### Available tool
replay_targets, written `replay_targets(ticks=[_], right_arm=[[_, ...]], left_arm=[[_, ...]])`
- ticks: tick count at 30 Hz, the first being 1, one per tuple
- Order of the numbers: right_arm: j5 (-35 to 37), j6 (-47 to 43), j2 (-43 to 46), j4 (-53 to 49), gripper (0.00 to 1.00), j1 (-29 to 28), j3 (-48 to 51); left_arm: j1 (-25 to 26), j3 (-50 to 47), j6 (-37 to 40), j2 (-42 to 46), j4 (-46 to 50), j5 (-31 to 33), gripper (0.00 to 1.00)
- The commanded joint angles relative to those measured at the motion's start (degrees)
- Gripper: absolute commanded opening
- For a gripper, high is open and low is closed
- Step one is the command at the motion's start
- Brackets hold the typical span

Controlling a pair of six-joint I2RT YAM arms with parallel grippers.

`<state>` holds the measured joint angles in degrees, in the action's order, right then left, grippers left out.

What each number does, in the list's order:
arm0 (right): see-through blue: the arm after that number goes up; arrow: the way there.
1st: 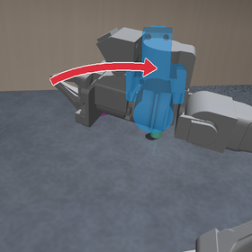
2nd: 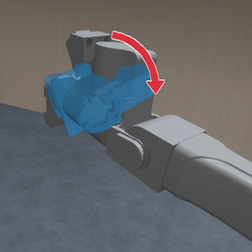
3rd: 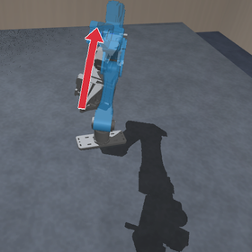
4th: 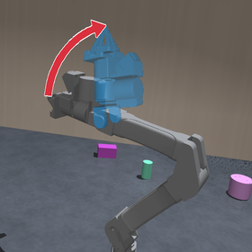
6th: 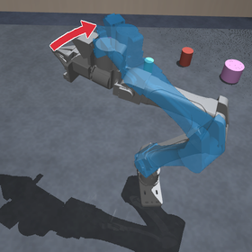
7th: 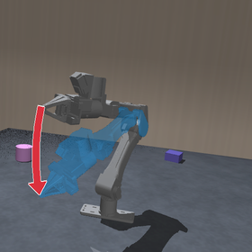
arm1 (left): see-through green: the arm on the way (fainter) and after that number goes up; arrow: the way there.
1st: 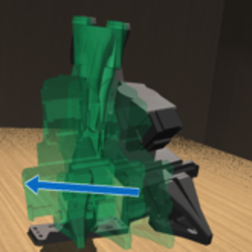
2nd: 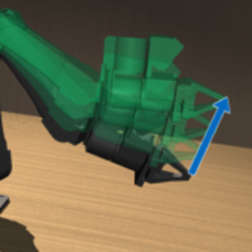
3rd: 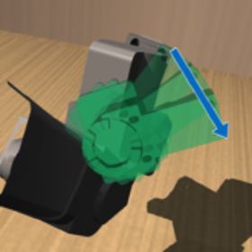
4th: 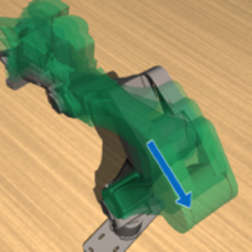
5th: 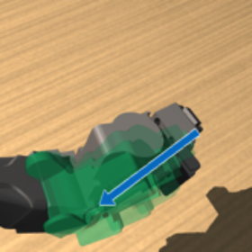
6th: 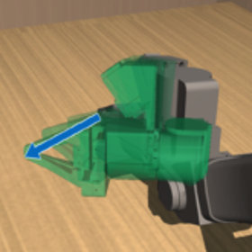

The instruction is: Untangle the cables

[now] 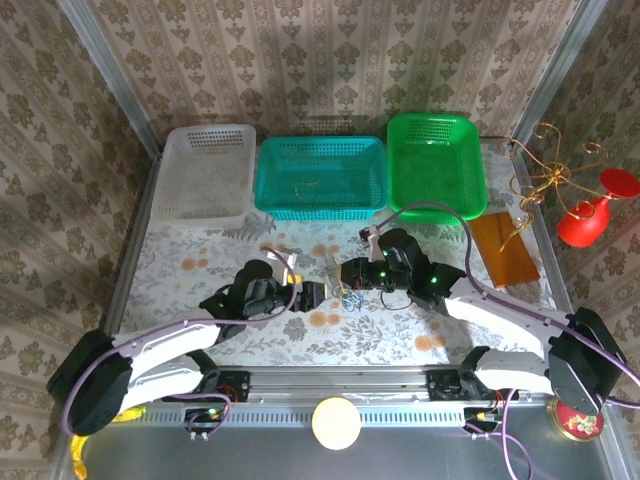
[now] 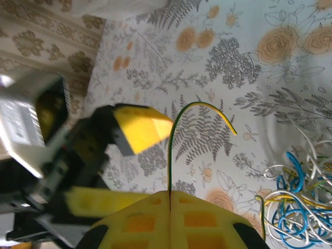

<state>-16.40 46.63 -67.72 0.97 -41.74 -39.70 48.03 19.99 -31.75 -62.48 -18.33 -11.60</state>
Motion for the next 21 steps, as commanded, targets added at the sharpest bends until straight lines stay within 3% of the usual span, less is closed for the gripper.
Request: replay_targets(ticks=[1,9,14,21], right_arm=[[0.23,3.9,2.38,4.28,0.0,0.59,1.12],[3.27,4.46,4.86,2.79,0.0,0.71,2.07],[3.26,5.09,5.49,2.94,0.0,0.69,2.31],[3.11,6.62,7.31,2.77,0.0,0.69,0.43]], left_arm=[[1.92,2.65,5.1,-4.07,-5.01,-0.11,0.93],[5.9,6.58,7.76,-13.85,-14.07,-2.86,0.92],[6.72,8.59,7.44,-18.16,-17.82,-0.79,0.93],[6.85,10.82,7.04,-25.23,-22.58,1.87,0.7]])
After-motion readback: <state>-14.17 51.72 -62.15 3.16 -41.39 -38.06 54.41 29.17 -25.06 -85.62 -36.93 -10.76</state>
